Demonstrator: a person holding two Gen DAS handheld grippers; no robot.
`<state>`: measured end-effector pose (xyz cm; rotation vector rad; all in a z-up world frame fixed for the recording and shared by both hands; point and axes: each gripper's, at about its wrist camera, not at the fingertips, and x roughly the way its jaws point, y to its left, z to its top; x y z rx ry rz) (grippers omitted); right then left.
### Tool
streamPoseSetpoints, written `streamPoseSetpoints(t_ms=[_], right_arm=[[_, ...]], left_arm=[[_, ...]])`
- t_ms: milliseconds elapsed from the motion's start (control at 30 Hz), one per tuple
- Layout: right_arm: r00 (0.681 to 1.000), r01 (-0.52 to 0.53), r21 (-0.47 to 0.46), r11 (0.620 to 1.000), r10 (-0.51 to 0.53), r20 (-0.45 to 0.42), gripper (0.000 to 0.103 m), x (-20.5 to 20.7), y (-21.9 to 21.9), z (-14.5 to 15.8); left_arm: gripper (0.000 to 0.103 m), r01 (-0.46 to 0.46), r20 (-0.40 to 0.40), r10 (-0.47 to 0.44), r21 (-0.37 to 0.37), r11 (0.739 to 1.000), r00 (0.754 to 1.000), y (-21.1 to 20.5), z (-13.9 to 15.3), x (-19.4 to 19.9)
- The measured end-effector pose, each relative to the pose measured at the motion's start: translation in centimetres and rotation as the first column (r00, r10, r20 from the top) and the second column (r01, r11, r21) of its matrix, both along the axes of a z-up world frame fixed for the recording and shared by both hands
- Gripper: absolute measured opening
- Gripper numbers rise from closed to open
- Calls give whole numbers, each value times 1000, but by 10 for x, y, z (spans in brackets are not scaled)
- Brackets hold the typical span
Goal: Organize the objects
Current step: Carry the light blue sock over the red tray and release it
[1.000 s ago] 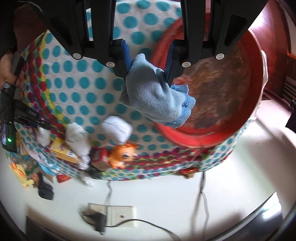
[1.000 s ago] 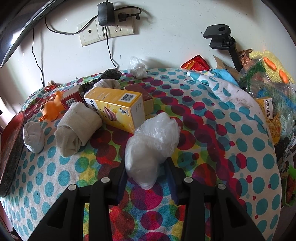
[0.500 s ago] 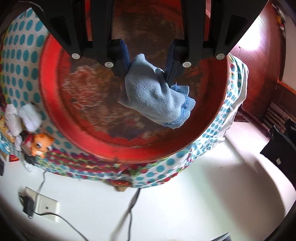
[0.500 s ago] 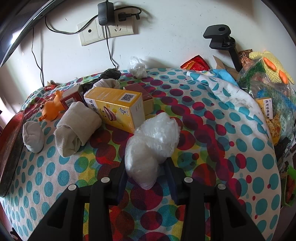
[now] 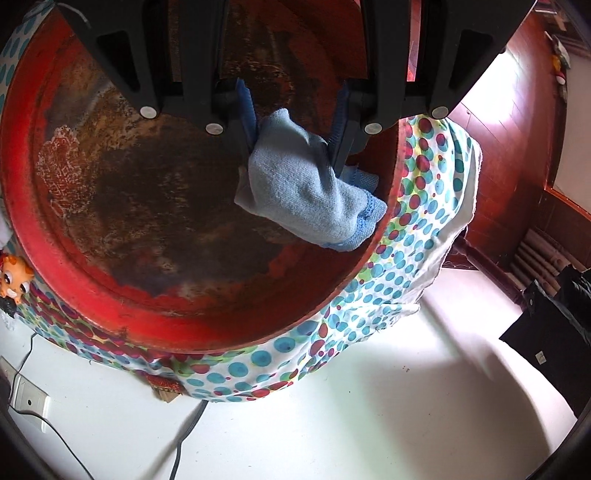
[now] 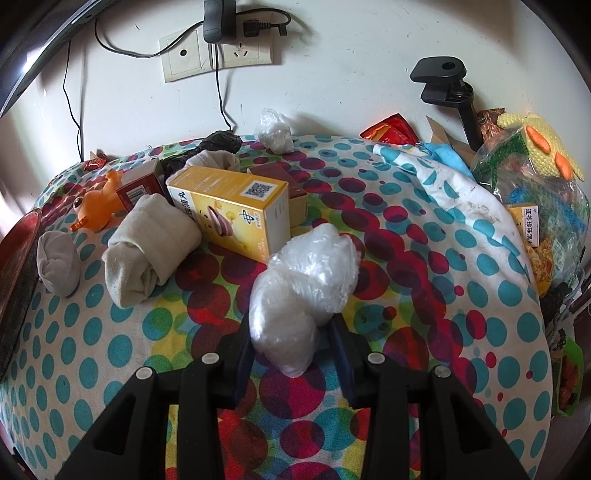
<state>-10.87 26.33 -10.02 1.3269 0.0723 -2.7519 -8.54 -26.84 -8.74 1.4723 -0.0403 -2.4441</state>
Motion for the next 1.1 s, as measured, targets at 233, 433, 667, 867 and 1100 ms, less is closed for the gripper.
streamPoseSetpoints(t_ms=[233,433,667,867,1100], right_arm=[[1000,-2,18,1000,2,1,39,-1,-2,0],[1000,-2,22,1000,2,1,39,-1,-2,0],[1000,-1,30,1000,1,0,39,-1,-3,0],[1000,8,56,998,-8,-6,38,-2,-6,1],[996,86,57,995,-86,-4,37,7,-6,6]], left_arm=[[65,23,-32,-23,-28,999,999,-3,3,6],[88,28,-106,-35,-68,997,994,0,22,21],[98,25,-208,-37,-62,998,977,25,40,53],[103,101,-244,-123,-104,989,962,64,44,74],[103,143,-213,-159,-87,986,964,73,29,76]])
